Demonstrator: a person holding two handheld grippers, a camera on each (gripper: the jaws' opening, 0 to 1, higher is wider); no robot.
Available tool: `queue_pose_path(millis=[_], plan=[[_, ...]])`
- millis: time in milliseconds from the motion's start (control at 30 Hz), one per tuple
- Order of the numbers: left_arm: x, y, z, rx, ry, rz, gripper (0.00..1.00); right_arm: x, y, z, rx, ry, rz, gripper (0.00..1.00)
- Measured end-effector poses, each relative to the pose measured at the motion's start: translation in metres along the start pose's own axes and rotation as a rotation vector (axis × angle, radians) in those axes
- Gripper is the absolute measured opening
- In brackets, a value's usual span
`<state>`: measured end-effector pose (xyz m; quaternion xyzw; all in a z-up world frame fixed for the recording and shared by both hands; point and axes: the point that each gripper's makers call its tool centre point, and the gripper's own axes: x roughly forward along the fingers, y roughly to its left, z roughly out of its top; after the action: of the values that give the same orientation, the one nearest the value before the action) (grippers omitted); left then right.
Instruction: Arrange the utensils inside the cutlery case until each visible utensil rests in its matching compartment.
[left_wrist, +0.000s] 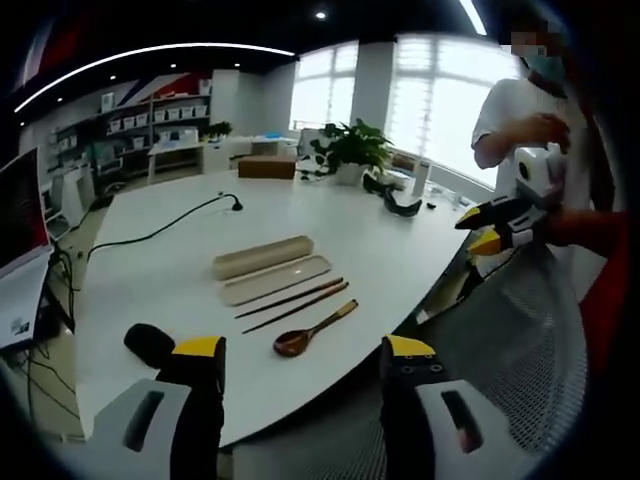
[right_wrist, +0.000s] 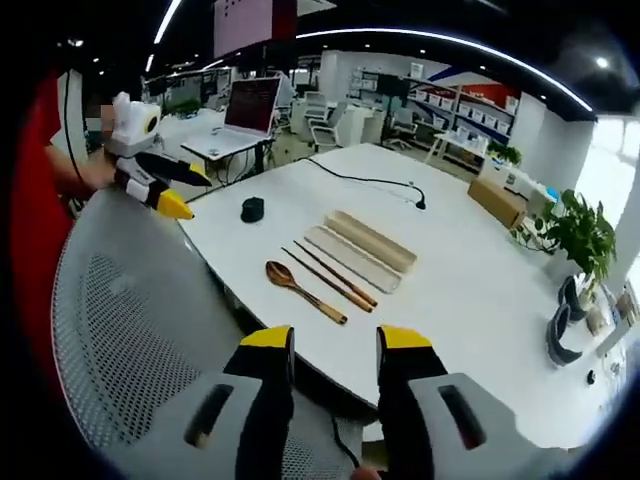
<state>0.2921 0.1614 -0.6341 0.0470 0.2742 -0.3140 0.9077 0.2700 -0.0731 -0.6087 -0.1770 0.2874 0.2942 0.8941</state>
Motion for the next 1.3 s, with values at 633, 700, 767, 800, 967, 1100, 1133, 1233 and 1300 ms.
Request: queue_pose_path(millis=[633,700,767,800,967,1100,1133,1233,1300], plan=[[0.002,-0.007,-0.006,0.019,0.04,-0.034,0.61,-0.005,0.0,0.021,0.027,-0.044,0.025,0.4],[0.003,-0.005,-0.009,0.012,0.055,-0.035,0.61,-0.003,0.0,0.025,0.046,-0.069,0.036,0.5],[0.002,-0.005,-0.009,0.013,0.055,-0.036,0.61,0.0,-0.001,0.025,0.045,-0.066,0.033,0.56],[0.002,-0.005,-0.008,0.012,0.051,-0.035,0.61,0.001,-0.001,0.026,0.039,-0.064,0.034,0.56],[0.002,-0.005,-0.009,0.013,0.054,-0.034,0.61,0.004,0.002,0.033,0.064,-0.095,0.071,0.77],[0.002,-0.006,-0.009,0.017,0.053,-0.04,0.6,0.005,0.002,0.037,0.091,-0.118,0.07,0.83],[0.002,-0.007,-0.009,0.018,0.052,-0.041,0.6,0.005,0.002,0.036,0.094,-0.112,0.071,0.81],[0.002,-0.007,-0.01,0.017,0.059,-0.04,0.59,0.006,-0.003,0.031,0.121,-0.083,0.058,0.75],[0.003,-0.007,-0.01,0.018,0.062,-0.041,0.59,0.007,-0.002,0.03,0.142,-0.08,0.072,0.7]])
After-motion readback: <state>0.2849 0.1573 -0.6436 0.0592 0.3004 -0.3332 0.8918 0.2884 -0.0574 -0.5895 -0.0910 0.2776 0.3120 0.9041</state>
